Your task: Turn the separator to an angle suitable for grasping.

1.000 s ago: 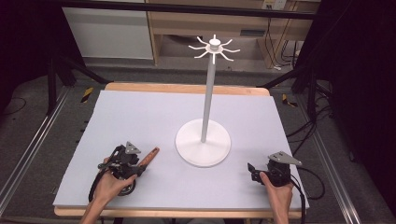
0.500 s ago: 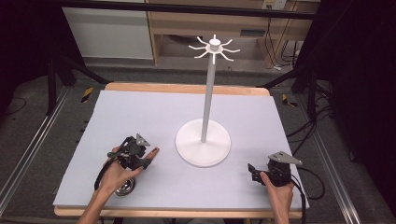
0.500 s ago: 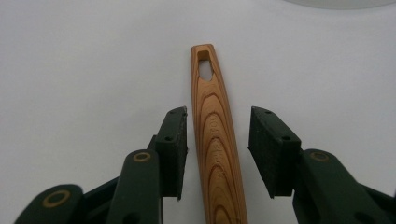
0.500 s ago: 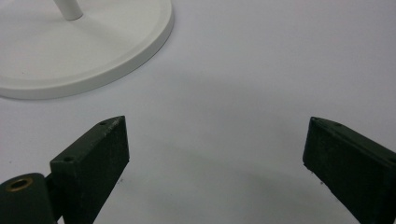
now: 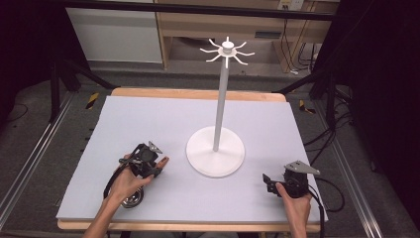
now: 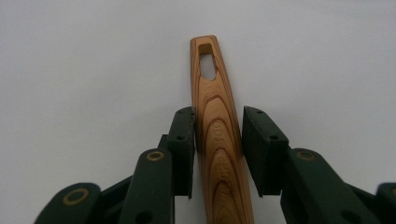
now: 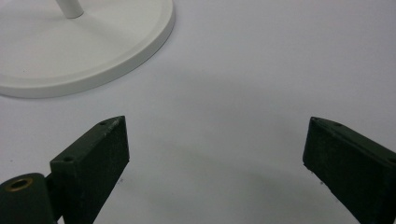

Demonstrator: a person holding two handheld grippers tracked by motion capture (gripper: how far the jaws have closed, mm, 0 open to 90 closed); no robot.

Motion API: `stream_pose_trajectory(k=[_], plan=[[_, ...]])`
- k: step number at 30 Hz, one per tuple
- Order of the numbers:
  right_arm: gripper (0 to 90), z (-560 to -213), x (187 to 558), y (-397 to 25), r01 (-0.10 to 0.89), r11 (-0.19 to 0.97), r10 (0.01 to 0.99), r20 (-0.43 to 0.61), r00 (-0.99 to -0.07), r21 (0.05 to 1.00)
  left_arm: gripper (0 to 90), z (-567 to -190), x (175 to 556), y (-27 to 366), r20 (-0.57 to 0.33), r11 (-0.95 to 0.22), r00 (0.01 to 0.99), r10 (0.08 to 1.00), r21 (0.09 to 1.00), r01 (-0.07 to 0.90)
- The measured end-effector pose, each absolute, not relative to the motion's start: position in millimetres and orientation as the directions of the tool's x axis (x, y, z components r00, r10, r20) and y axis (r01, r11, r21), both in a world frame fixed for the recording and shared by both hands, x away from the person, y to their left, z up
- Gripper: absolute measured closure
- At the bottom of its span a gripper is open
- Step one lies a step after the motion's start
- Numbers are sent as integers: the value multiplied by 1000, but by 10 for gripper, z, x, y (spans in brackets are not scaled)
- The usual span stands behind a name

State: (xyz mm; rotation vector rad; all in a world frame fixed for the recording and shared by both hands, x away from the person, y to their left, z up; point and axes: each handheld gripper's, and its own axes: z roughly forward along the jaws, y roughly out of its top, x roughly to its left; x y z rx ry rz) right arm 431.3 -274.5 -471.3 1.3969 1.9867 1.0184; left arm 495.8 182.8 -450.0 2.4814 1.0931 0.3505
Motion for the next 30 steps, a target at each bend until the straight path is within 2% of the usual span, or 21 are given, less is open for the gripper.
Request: stream_pose_trajectory(k=[16, 30], plan=[[76, -4713, 4314, -2738, 572, 189, 936, 30, -352, 798, 630, -4533, 4976, 1817, 58, -613, 660, 749, 440, 657], [76, -4718, 4320, -2733, 575, 192, 935, 30, -354, 796, 672, -4516, 5006, 1794, 41, -604, 648, 760, 412, 682]])
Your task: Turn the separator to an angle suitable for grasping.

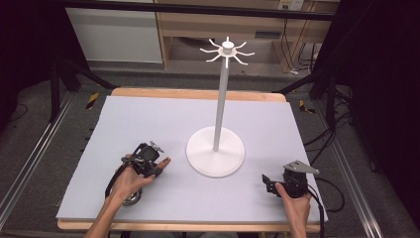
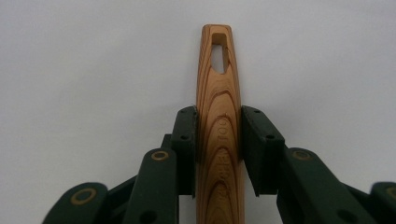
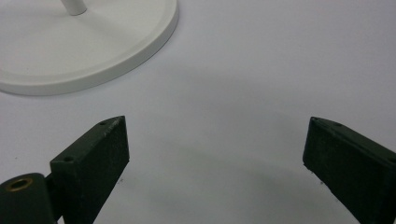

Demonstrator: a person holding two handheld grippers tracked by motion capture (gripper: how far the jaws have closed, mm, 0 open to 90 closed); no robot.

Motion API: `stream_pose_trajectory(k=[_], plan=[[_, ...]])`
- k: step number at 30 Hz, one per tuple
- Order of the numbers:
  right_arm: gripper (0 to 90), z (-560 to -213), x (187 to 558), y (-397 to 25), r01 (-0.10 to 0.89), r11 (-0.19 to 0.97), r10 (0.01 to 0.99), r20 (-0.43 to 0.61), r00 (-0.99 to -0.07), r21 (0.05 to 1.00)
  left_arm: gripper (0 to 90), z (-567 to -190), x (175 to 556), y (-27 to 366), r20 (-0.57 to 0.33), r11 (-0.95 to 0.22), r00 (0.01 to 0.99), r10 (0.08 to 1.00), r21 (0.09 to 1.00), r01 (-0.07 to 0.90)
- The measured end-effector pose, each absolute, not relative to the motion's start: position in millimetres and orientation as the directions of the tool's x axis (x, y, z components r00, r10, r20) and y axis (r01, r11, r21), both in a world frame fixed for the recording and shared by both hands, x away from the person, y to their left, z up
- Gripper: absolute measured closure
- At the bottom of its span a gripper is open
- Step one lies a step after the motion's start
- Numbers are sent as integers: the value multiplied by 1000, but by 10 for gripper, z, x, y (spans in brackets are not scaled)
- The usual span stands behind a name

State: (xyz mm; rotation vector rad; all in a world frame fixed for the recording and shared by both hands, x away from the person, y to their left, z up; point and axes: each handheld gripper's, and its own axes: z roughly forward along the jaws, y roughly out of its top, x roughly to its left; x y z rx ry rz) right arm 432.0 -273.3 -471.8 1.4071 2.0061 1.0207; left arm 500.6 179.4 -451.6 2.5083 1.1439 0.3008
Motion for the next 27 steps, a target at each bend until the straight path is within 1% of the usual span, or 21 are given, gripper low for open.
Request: stream_pose_trajectory(k=[12, 17, 27], plan=[[76, -4715, 4317, -2742, 578, 183, 934, 42, -354, 795, 673, -4490, 4945, 1811, 58, -603, 651, 757, 446, 661], [76, -4718, 4319, -2742, 578, 186, 934, 41, -356, 795, 674, -4387, 4883, 1872, 38, -580, 651, 758, 494, 647], [76, -4728, 4323, -2743, 578, 187, 935, 38, -354, 795, 675, -4191, 4764, 2009, 31, -527, 633, 774, 587, 615]])
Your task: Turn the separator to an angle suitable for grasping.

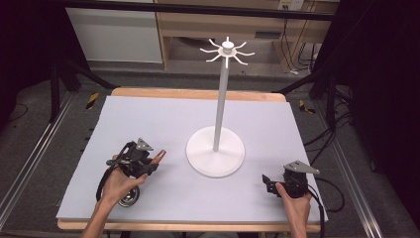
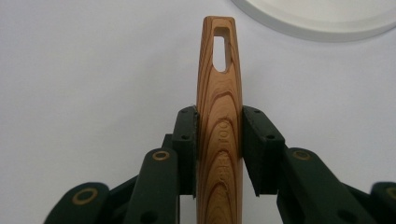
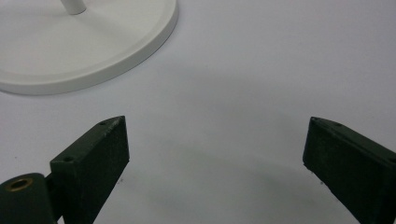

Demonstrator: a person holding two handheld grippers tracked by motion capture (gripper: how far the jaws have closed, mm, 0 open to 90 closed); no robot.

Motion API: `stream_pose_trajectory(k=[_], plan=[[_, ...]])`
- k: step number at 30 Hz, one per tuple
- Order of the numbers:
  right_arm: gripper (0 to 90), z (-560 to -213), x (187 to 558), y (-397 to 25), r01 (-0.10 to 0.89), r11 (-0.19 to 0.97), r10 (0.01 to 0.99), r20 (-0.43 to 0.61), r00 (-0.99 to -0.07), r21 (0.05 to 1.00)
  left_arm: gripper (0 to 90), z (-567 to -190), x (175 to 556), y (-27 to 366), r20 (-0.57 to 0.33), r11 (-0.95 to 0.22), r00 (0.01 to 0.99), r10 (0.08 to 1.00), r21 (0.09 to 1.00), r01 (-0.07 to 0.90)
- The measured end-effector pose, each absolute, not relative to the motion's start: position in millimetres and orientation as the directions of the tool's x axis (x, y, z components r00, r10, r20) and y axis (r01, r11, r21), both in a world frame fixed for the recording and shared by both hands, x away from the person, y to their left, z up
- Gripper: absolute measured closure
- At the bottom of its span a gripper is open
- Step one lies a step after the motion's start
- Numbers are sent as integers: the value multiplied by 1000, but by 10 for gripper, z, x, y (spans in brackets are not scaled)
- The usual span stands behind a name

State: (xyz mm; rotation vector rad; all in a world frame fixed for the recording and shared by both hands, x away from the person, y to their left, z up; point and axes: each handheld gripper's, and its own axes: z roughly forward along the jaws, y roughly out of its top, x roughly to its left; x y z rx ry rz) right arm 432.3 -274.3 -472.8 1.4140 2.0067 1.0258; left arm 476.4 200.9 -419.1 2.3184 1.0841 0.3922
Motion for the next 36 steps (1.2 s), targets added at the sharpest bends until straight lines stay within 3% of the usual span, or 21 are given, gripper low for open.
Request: stream_pose_trajectory(k=[16, 36], plan=[[76, -4728, 4320, -2738, 574, 183, 933, 43, -358, 798, 675, -3821, 4606, 2113, 46, -456, 615, 787, 716, 529], [76, -4732, 4308, -2736, 553, 165, 936, 47, -349, 817, 674, -3533, 4455, 2131, 22, -283, 573, 819, 884, 371]])
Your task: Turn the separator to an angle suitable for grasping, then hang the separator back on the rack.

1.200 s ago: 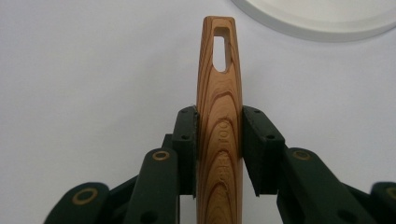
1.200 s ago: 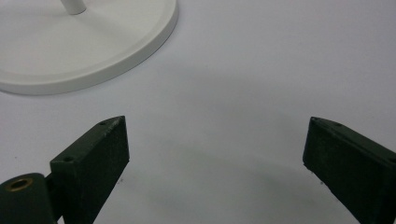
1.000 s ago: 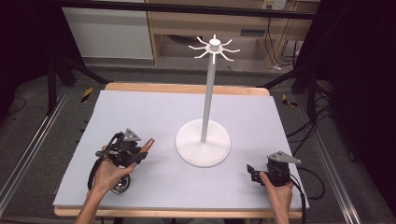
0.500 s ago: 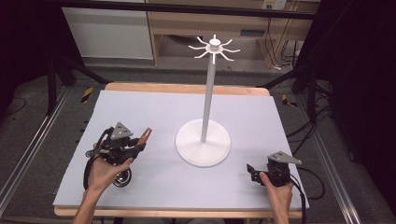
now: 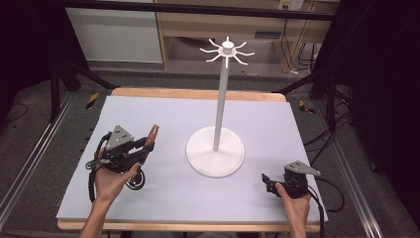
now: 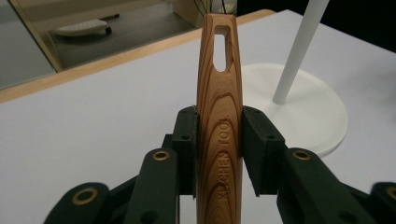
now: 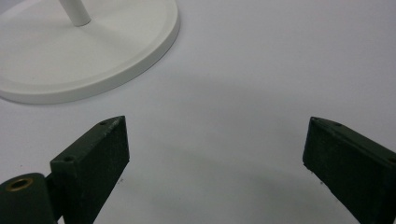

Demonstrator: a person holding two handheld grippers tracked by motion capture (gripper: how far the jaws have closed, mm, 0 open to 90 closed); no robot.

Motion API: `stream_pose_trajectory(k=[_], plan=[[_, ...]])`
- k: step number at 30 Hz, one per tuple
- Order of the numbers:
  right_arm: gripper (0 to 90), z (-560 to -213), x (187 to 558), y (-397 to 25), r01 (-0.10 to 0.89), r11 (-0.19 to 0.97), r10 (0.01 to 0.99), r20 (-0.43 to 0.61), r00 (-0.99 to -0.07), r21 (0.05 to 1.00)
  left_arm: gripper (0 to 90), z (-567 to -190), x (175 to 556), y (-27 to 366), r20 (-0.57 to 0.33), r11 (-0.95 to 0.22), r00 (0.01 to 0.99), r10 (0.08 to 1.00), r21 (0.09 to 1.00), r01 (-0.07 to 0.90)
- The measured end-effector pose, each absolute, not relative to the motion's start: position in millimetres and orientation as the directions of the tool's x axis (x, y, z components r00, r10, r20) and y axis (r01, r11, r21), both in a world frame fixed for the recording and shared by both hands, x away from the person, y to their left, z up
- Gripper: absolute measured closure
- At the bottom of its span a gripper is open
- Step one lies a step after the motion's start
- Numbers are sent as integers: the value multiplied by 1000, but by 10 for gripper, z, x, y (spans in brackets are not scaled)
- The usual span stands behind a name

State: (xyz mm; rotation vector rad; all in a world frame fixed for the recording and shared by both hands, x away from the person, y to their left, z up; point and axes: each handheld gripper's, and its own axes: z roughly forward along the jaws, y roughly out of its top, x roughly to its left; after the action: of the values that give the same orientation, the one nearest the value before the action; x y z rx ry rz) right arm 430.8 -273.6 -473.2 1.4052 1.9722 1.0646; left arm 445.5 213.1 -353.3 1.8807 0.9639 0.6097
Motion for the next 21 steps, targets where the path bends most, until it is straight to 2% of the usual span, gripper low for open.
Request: stream_pose_trajectory(k=[7, 21], plan=[[76, -4731, 4313, -2744, 546, 165, 935, 45, -351, 821, 674, -3396, 4439, 2115, -10, -207, 568, 823, 926, 316], [76, -4728, 4305, -2744, 544, 159, 936, 50, -349, 824, 674, -3092, 4414, 2061, -21, -139, 581, 814, 963, 229]])
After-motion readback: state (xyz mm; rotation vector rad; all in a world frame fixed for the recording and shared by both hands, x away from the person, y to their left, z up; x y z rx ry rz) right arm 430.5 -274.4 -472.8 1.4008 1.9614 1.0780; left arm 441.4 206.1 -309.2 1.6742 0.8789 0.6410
